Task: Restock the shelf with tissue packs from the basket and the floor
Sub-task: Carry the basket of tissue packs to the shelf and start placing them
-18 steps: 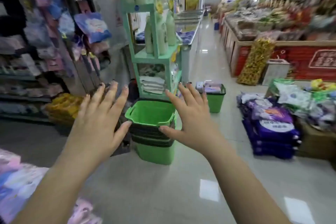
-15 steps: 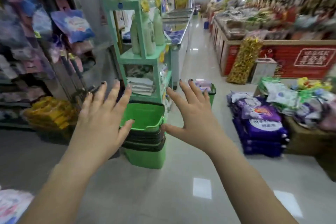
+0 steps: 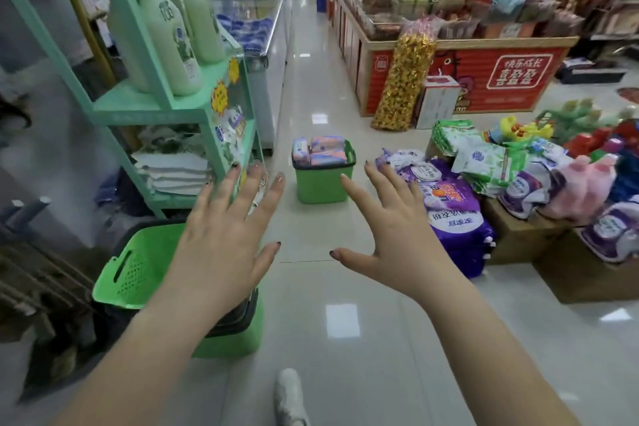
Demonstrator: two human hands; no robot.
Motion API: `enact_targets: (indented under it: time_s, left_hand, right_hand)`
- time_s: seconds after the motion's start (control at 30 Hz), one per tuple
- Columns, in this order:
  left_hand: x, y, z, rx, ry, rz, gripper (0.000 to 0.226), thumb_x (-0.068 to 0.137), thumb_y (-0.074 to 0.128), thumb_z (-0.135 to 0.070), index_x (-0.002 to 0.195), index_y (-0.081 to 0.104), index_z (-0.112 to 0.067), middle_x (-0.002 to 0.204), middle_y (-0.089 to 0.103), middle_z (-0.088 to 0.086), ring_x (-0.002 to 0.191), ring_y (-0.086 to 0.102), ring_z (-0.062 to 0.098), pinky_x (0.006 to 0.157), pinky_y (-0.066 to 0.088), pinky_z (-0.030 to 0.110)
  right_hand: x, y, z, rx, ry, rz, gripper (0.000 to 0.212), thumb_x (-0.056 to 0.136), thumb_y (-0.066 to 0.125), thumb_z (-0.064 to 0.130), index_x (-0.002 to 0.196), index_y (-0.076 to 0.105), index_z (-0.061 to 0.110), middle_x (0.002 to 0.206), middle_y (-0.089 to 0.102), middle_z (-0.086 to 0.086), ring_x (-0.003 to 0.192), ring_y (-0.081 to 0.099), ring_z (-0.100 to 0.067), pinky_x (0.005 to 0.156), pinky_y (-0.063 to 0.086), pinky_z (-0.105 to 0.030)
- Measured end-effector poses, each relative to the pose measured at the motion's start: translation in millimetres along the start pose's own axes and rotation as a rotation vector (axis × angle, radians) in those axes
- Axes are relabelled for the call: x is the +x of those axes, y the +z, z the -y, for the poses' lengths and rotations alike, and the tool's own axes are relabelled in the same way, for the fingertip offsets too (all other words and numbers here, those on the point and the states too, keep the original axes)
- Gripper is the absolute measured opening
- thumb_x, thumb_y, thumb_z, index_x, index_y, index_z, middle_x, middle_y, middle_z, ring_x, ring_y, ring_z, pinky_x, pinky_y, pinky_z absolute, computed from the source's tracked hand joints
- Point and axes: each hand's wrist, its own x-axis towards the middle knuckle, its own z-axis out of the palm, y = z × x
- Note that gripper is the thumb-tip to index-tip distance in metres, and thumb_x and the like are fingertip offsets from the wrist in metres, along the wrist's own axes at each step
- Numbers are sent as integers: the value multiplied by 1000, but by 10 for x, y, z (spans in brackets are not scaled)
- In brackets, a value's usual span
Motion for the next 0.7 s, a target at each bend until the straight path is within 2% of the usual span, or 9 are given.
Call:
enact_targets:
  time_s: [0.07,0.2,0.3,0.4,0.53,0.7]
  left_hand:
    - [311,320,154,-30,39,22,82,72,69,-41,142,32,-16,144,41,17,130,33,34,106,29,51]
    - [1165,906,598,-23,116,41,86,70,58,-50,144,27,-19,146,36,13,132,29,31,106,19,49]
    - [1858,1293,829,-19,130,57,95,64,72,-53,142,31,-18,143,42,15,131,40,34,104,19,49]
    - [2477,1673,921,-28,156,45,97,61,72,-52,141,32,-16,142,44,15,128,45,36,104,17,49]
    - [3240,2256,941,-40,191,92,95,62,73,-52,141,34,-16,143,43,14,132,38,34,104,20,50]
    - [4149,2950,847,-47,190,97,96,59,76,-49,140,38,-15,145,40,13,131,27,32,104,18,50]
  right_hand:
    - [328,136,-173,-31,17,28,92,67,41,68,147,9,36,158,-2,-3,145,-11,-22,115,-6,-48]
    - [1131,302,-524,-60,74,96,93,77,54,62,144,-8,43,157,-10,1,144,-15,-18,115,-11,-43]
    - [1773,368,-800,-64,88,40,95,73,55,61,141,-10,46,158,1,-2,145,-3,-22,112,-8,-43]
    - [2366,452,-1095,-55,133,18,97,72,54,62,140,-12,45,158,3,-2,142,-6,-16,112,-7,-42]
    - [3104,579,-1572,-62,165,-6,99,74,64,57,141,-9,43,158,5,-5,145,-3,-22,111,-9,-40]
    - [4053,675,-2268,-17,144,6,95,77,63,54,134,-13,45,158,-2,-2,145,-7,-22,113,-10,-41]
